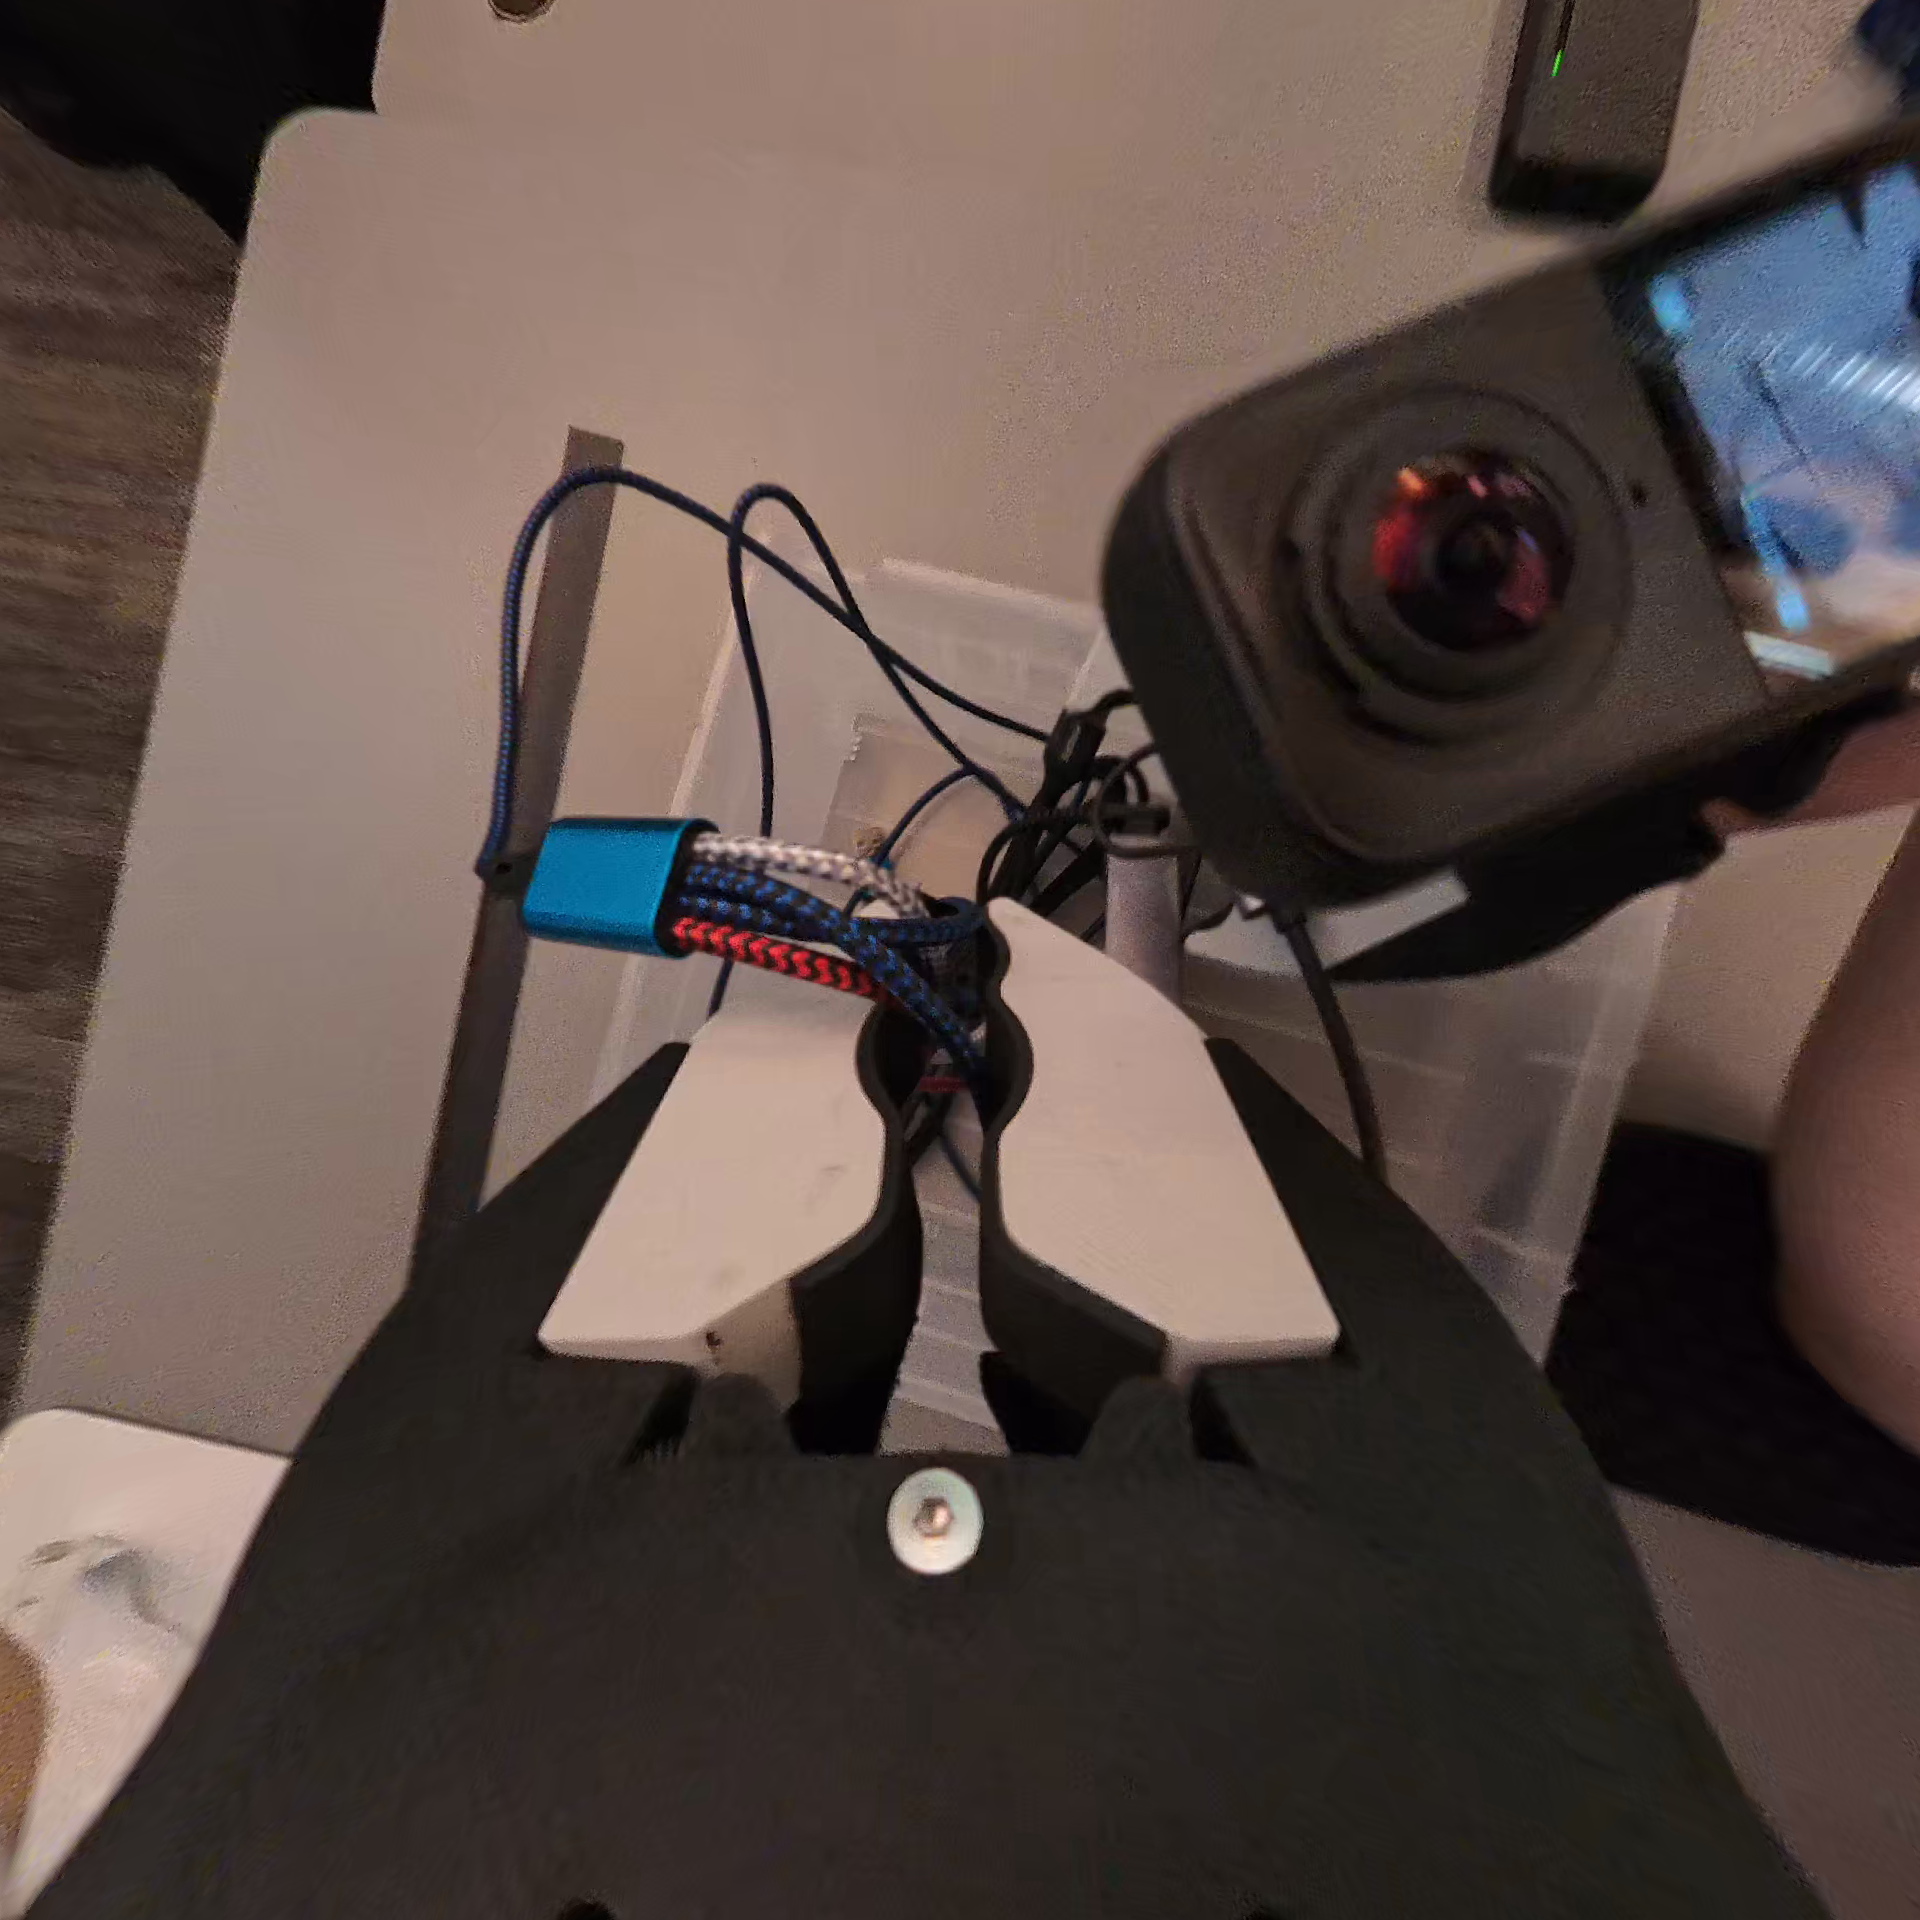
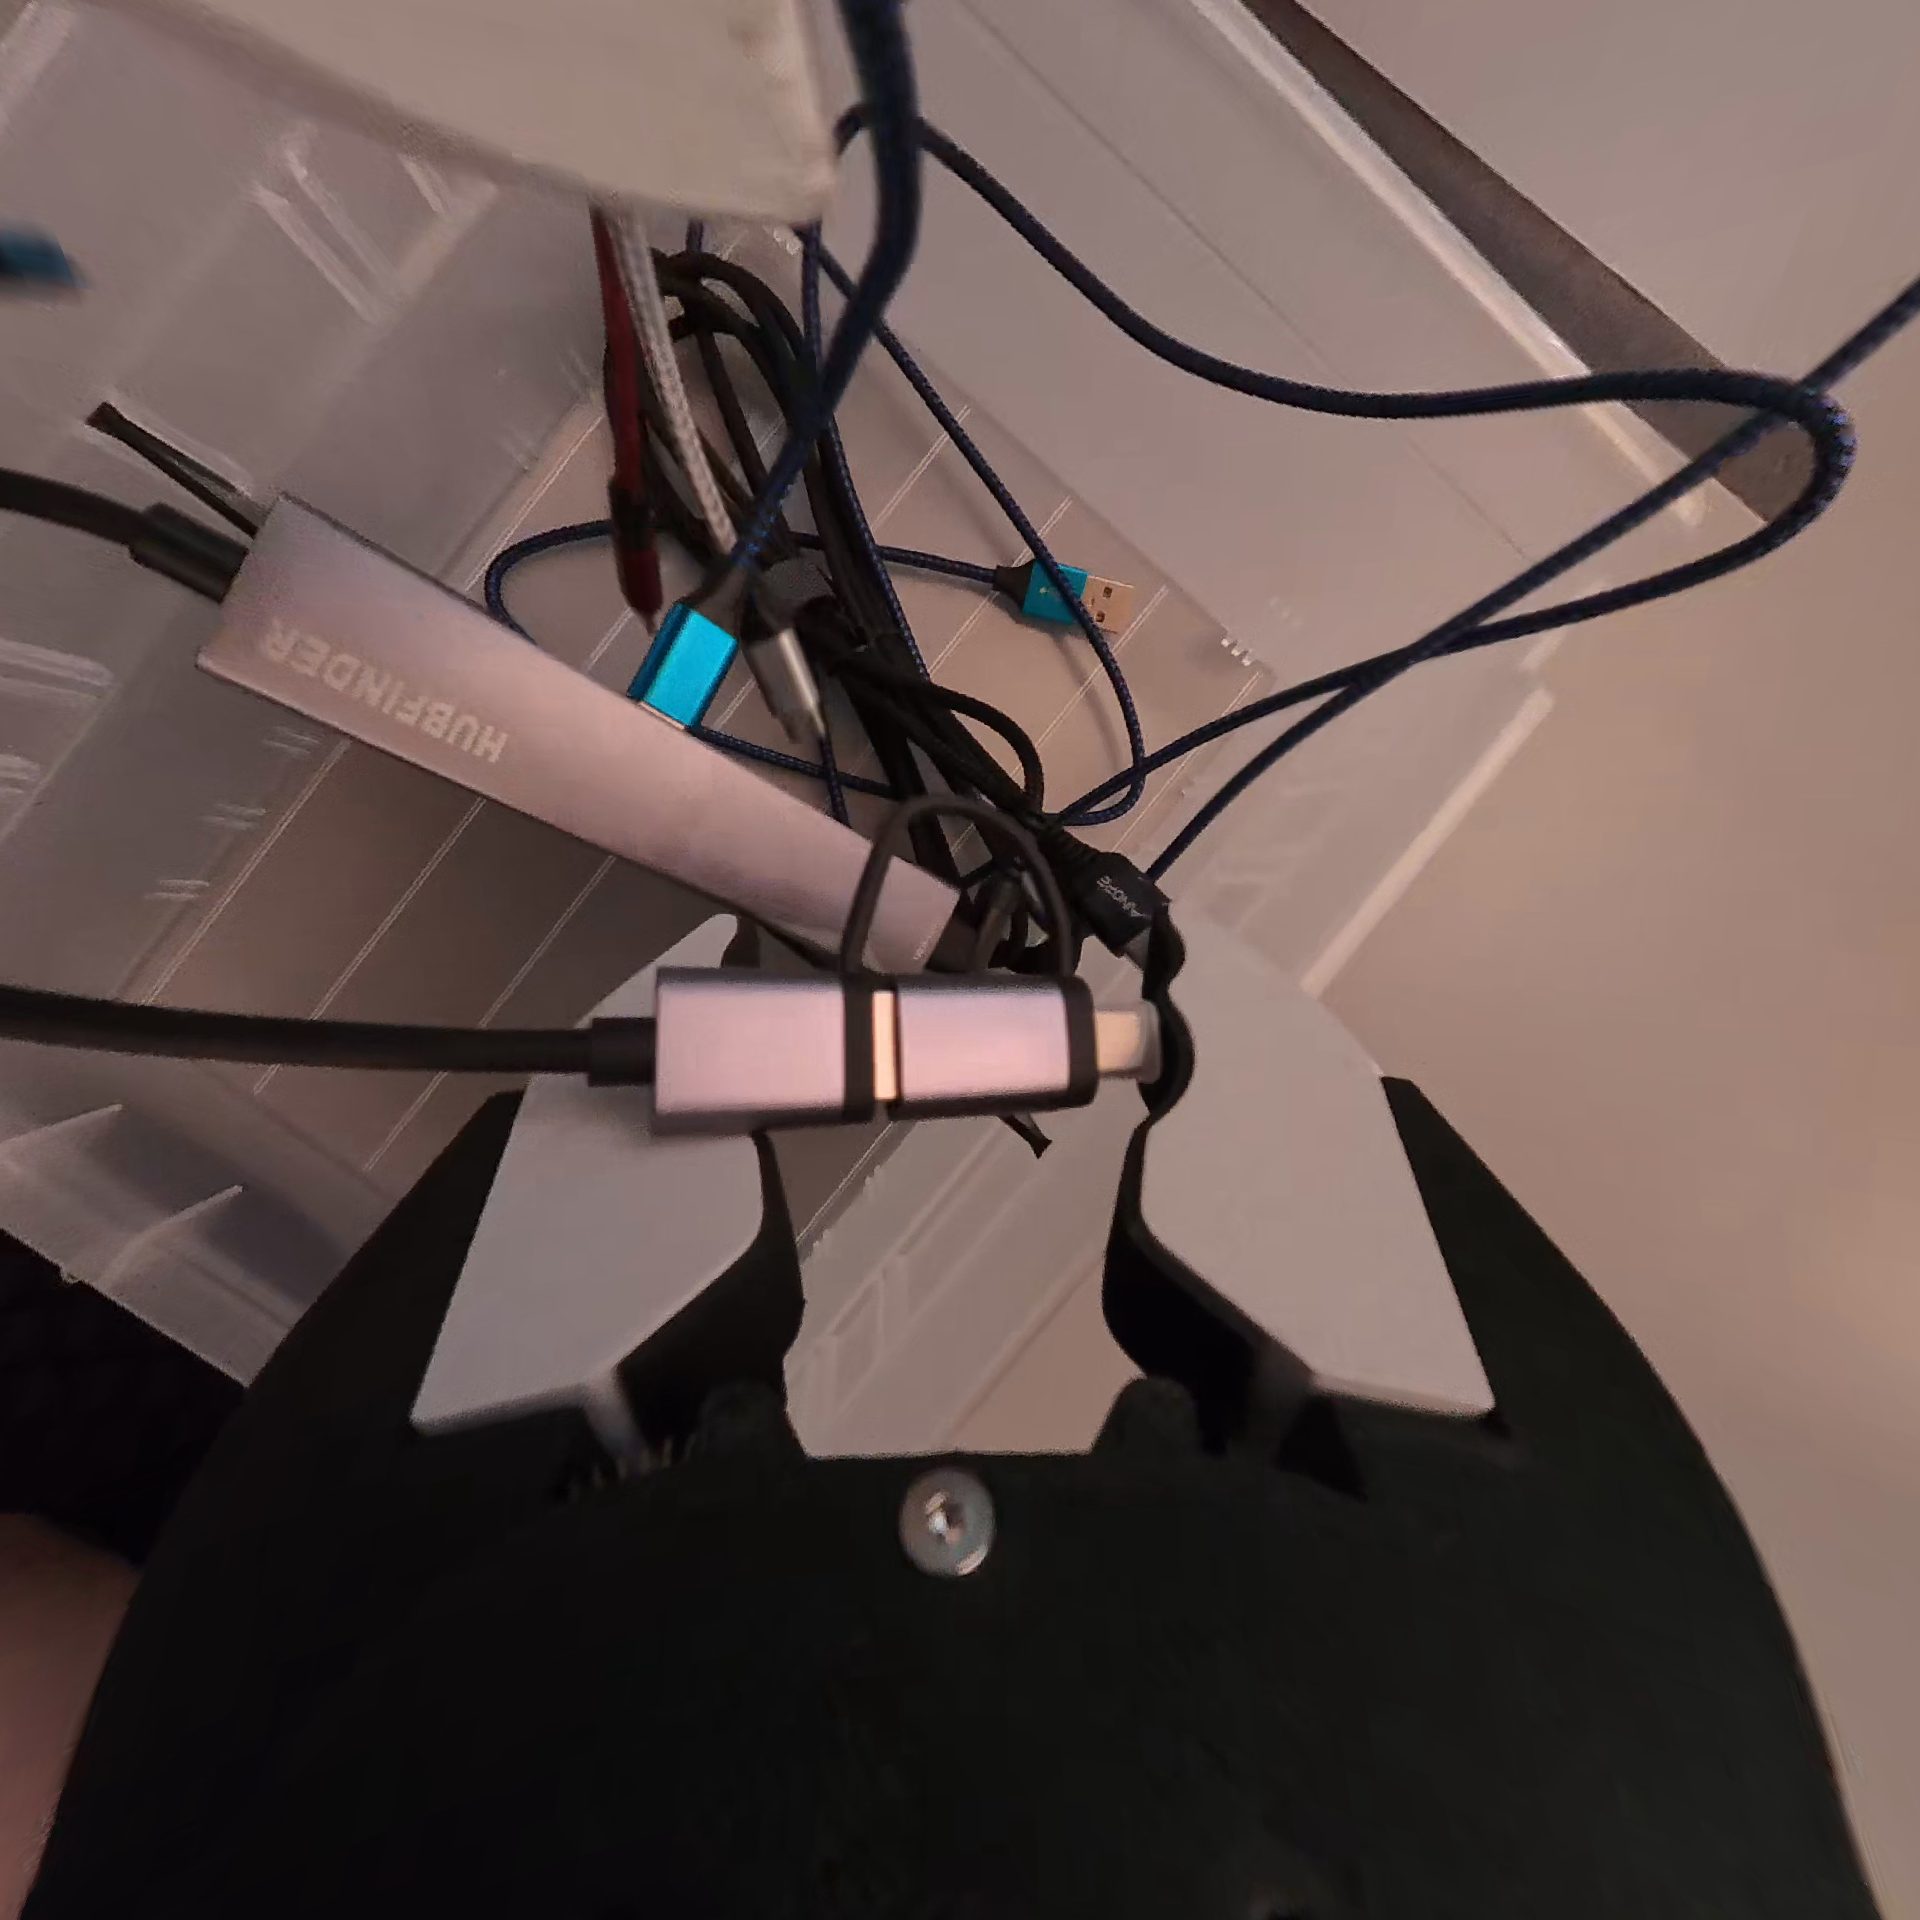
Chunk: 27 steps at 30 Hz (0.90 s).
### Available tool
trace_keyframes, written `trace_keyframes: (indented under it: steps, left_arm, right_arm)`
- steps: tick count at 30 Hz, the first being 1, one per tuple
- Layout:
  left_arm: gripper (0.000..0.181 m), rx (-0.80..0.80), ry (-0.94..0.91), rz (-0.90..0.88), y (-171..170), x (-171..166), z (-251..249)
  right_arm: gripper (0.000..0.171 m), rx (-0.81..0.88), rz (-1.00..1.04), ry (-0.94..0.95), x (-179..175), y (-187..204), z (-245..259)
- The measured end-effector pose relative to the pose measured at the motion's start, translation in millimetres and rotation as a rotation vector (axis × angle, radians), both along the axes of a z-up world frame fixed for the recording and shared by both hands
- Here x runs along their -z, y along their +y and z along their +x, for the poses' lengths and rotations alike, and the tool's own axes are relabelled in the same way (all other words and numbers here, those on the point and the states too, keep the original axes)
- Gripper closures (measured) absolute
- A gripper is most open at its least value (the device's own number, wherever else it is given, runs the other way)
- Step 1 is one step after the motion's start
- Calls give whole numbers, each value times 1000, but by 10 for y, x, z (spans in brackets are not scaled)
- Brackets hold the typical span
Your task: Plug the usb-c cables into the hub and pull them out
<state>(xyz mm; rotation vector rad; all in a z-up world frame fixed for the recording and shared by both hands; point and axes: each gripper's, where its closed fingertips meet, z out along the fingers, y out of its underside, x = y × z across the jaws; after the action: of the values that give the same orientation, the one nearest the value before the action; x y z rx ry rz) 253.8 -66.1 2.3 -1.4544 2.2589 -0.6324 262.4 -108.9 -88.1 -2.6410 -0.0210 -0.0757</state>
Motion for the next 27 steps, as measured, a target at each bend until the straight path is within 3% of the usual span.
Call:
trace_keyframes:
  steps: [1,6,11,14,17,20,24,27]
  left_arm:
    - [176,-19,9,-28,-5,-6,44]
    - [176,-31,-63,-97,31,60,185]
    - [174,34,30,80,285,560,-176]
    - [171,37,63,112,360,696,-416]
    - [165,2,74,150,448,665,-592]
    - [147,-22,160,181,515,674,-812]
    - [142,-84,152,234,655,611,-1024]
    - [149,-101,77,139,595,476,-1196]
  right_arm:
    - [100,6,7,10,-7,0,-3]
    - [101,40,55,30,-81,5,31]
    - [101,35,45,14,-65,29,55]
    - [101,48,62,7,-102,128,77]
    - [97,30,26,10,-39,183,36]
    - [92,49,-1,-2,-3,186,63]
    - [98,89,30,3,-79,80,115]
    - [98,139,82,13,-237,-76,135]
